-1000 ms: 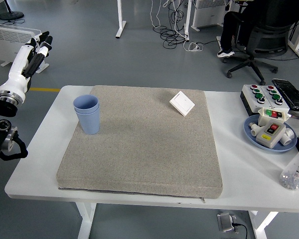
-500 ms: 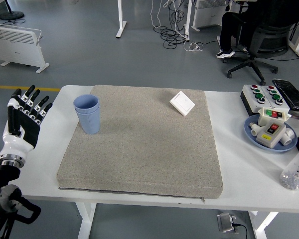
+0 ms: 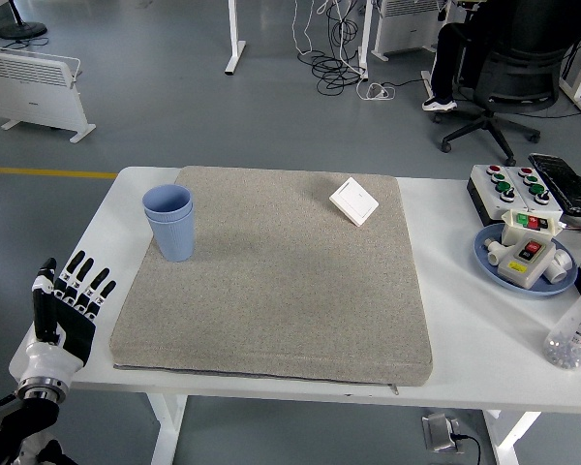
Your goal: Push cup pick cup insert cup
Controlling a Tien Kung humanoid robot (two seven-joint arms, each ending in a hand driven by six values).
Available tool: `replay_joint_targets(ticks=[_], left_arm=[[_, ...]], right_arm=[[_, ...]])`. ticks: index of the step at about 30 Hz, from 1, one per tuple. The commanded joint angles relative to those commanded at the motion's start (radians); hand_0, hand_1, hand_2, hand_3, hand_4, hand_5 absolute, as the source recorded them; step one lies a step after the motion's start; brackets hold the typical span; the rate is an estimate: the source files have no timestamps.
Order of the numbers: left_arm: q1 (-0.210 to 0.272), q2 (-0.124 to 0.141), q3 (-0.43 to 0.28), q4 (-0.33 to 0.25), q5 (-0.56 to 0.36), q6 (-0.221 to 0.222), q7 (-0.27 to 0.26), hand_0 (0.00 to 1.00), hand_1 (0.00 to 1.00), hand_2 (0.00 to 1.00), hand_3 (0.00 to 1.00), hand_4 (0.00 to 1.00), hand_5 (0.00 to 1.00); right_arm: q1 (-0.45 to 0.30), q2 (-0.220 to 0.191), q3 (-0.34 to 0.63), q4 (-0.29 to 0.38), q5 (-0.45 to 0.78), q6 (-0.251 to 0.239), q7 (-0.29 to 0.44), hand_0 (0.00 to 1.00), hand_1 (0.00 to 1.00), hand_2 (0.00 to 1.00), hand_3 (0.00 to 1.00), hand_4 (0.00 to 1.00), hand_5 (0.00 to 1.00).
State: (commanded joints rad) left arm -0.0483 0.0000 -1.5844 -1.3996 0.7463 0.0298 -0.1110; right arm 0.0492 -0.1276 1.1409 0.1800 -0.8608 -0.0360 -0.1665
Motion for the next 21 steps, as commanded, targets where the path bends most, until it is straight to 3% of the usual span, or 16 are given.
replay_joint_targets(ticks=[21], left_arm=[[-0.012,0.0,0.006,0.002,0.009,0.021,-0.008,0.854,0.861,0.945,0.883,0.612,0.998]], right_arm=[[0.003,-0.007,0.018,0.0,-0.039,-0.003,-0.003,0.751,0.623,0.621,0.558,0.07,0.448]])
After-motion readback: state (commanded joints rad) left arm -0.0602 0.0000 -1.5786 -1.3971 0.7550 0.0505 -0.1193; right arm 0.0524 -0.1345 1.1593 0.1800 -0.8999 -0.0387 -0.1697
